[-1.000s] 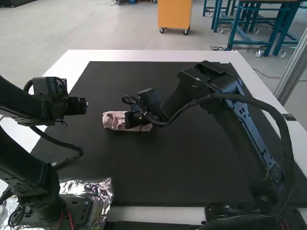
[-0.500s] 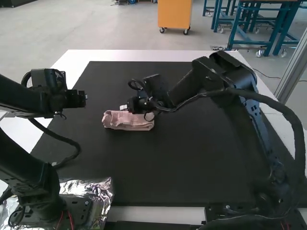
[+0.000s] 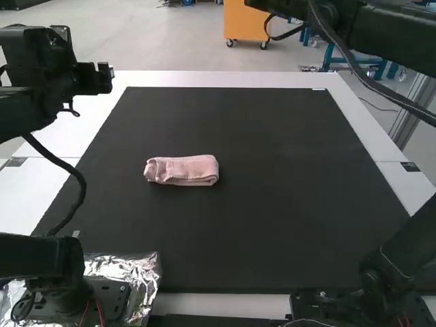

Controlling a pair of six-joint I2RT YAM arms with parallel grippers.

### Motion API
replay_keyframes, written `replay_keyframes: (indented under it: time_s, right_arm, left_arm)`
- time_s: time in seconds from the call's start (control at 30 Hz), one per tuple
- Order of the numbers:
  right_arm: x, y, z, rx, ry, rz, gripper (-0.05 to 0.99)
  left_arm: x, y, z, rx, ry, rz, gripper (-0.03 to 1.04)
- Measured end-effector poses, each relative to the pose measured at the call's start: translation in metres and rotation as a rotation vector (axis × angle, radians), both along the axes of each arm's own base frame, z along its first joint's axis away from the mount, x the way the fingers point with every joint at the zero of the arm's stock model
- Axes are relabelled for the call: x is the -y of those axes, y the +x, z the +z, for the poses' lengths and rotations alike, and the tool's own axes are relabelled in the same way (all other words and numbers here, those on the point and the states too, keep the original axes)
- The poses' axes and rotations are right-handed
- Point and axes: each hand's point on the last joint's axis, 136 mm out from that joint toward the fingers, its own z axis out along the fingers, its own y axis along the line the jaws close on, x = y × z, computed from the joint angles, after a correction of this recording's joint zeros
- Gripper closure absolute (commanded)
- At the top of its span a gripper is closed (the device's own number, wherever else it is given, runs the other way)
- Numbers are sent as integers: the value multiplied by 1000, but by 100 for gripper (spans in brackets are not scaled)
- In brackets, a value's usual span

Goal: Fold the towel.

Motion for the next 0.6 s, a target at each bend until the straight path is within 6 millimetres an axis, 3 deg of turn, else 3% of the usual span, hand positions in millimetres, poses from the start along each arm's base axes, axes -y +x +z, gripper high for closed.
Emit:
replay_keyframes:
  time_s: [0.17, 0.33, 0.47, 0.6]
  right_arm:
    - [91, -32, 35, 90, -9, -204, 2]
    - [171, -87, 40, 154, -15, -396, 2]
    - [214, -150, 37, 237, 2, -510, 2]
    - [236, -224, 36, 363, 43, -571, 2]
  left_arm:
    - [22, -39, 74, 199, 23, -54, 4]
    - [40, -83, 109, 310, -9, -105, 4]
    - [50, -127, 139, 431, -44, -145, 4]
    - [54, -187, 165, 578, -58, -172, 4]
